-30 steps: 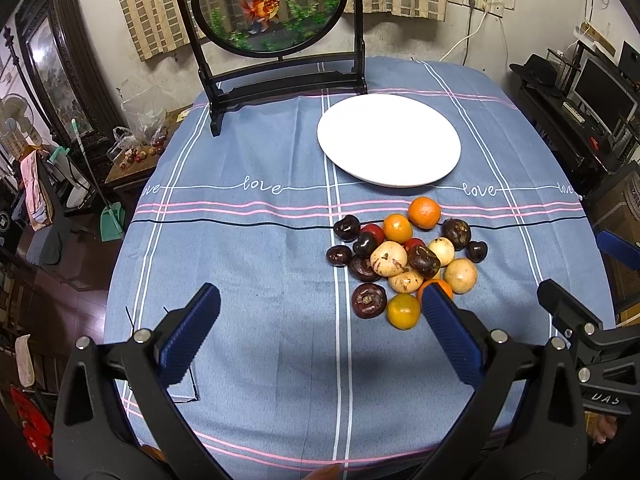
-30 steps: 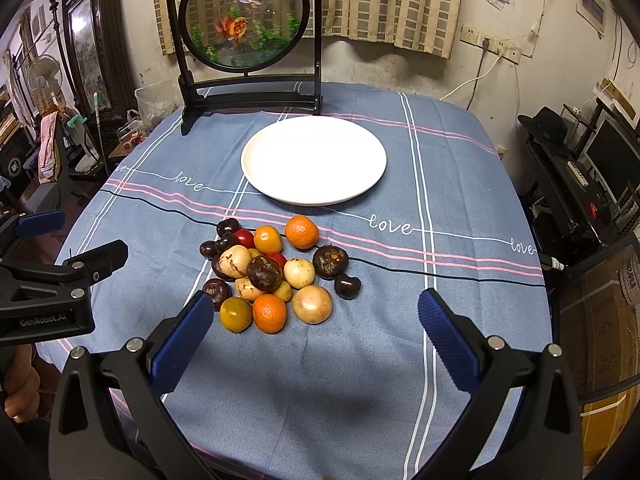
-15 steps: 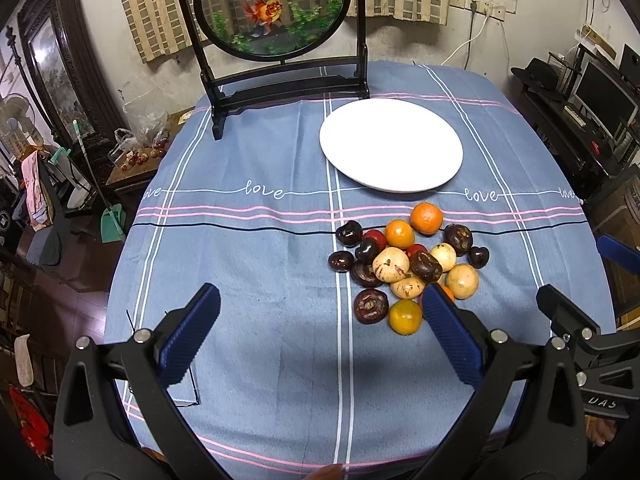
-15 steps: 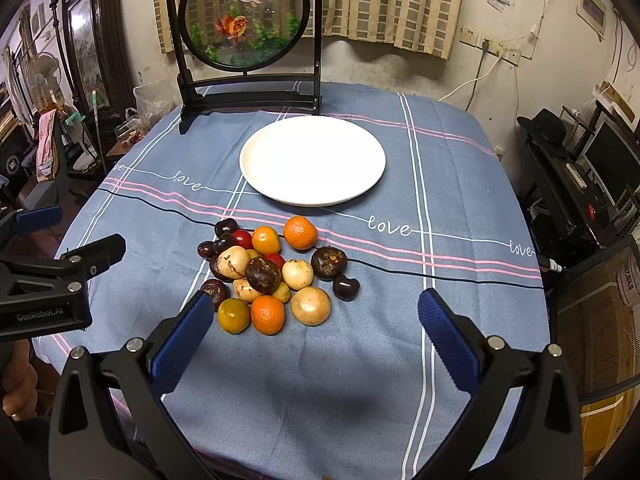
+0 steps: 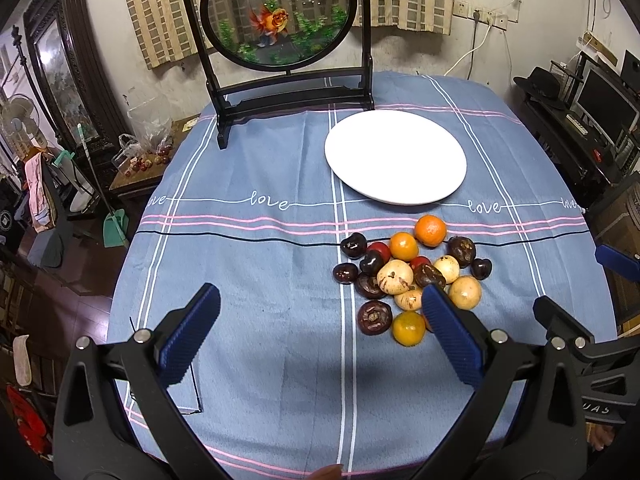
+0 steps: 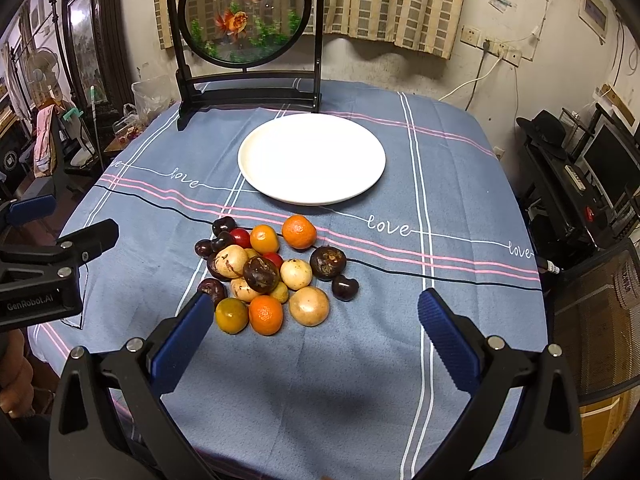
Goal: Organize fruits
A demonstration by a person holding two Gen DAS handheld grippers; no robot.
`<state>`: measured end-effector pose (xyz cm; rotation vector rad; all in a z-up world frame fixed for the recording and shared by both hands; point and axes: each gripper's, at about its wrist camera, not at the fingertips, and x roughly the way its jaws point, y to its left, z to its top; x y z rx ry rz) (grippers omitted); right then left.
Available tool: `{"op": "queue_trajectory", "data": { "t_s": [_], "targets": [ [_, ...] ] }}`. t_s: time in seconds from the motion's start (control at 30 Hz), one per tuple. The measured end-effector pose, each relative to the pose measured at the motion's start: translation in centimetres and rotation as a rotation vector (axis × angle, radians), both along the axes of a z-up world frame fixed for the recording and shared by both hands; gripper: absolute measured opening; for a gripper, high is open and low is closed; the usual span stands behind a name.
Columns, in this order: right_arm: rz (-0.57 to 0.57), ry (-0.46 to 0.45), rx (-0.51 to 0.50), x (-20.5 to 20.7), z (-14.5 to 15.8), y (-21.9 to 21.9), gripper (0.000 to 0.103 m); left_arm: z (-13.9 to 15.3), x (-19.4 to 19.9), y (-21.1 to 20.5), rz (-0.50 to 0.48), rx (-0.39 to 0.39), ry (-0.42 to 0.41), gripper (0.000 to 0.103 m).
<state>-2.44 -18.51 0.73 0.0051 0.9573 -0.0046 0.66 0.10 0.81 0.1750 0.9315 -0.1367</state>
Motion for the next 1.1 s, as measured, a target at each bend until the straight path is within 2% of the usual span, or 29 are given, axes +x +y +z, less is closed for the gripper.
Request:
{"op": "queue_trajectory", "data": {
  "t_s": [1.1],
  "targets": [
    [-0.012,0.009,-0.003,0.6,-0.3,-0.4,0.102,-0.5,1.0,-0.2,-0.013,-0.004,0.022,0.101]
  ]
}}
